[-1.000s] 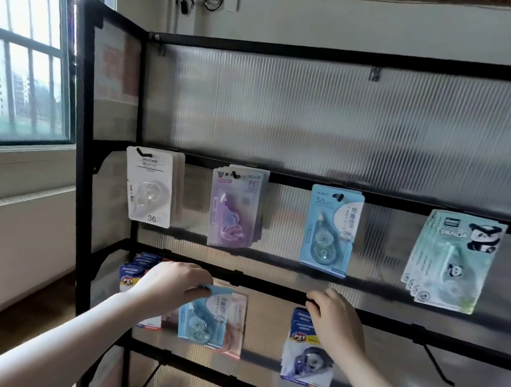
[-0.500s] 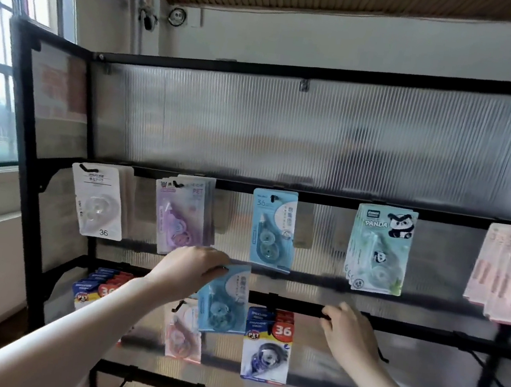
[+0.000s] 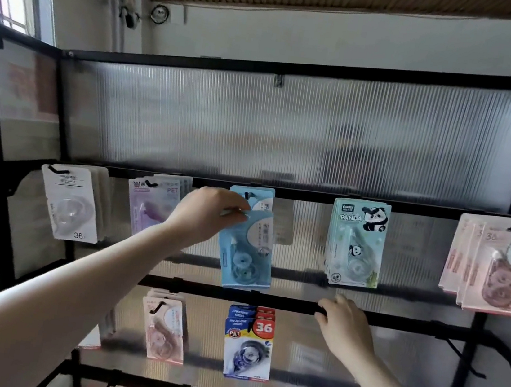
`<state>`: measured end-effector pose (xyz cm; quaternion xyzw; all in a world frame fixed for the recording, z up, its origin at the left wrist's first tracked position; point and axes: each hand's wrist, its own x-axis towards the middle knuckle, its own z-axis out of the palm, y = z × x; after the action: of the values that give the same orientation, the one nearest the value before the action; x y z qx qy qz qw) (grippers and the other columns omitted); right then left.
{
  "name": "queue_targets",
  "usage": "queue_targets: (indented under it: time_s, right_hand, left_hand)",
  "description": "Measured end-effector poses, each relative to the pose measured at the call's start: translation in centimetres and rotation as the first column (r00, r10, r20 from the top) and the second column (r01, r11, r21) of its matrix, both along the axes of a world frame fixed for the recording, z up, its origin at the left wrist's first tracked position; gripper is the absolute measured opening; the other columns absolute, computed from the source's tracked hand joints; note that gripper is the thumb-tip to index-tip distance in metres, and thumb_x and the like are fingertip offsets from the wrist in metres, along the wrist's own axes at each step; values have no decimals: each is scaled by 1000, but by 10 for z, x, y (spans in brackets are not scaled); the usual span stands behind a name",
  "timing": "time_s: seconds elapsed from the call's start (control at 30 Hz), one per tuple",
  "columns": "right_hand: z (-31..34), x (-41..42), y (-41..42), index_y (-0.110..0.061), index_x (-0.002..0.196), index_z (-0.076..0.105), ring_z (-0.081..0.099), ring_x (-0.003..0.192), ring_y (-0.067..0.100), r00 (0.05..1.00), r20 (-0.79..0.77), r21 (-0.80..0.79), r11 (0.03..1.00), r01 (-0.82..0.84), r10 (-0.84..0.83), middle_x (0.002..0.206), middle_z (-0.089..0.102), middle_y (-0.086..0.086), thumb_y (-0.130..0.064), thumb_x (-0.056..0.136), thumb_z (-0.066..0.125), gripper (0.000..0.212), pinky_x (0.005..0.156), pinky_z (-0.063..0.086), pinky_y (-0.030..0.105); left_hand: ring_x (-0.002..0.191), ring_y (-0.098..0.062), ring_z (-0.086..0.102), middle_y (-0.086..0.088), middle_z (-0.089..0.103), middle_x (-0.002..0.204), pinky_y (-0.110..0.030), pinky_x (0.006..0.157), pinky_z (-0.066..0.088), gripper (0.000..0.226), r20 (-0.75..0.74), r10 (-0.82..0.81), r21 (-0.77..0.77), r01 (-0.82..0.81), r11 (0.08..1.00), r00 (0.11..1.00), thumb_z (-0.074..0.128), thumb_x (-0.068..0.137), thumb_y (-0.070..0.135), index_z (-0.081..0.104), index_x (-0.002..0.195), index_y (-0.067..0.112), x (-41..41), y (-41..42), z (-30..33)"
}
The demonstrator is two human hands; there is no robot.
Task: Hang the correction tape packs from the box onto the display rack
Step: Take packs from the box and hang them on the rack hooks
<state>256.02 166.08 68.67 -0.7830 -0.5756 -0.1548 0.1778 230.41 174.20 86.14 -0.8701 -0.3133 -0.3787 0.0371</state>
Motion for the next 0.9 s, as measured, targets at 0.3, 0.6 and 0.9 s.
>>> queue_targets:
  time_s: [0.3,0.6,0.9]
  right_hand:
    - [-5,13,-1,-22,121,58,54,104,15,1000,-20,-11,1000,14,-14,117,56,-2,-33,98,40,31,87,43,28]
    - [-11,20,2,-21,120,58,55,103,16,999,-43,15,1000,9,-9,118,56,-1,-33,97,42,31,88,43,28]
    - [-18,25,10,-22,124,55,54,104,14,999,-48,-7,1000,-3,3,117,56,-2,-34,98,40,33,87,44,26]
  left_hand:
    - [92,-19,64,0,70,104,-37,82,51,20,73,-28,36,25,999,997,68,83,20,73,102,16,12,5,16]
    - [88,-22,61,-4,66,104,-38,76,51,21,35,-42,84,39,996,999,57,91,17,70,107,12,14,16,13]
    - [91,-24,60,-10,63,103,-35,80,49,21,64,-43,74,38,997,997,54,92,11,68,108,6,10,23,14]
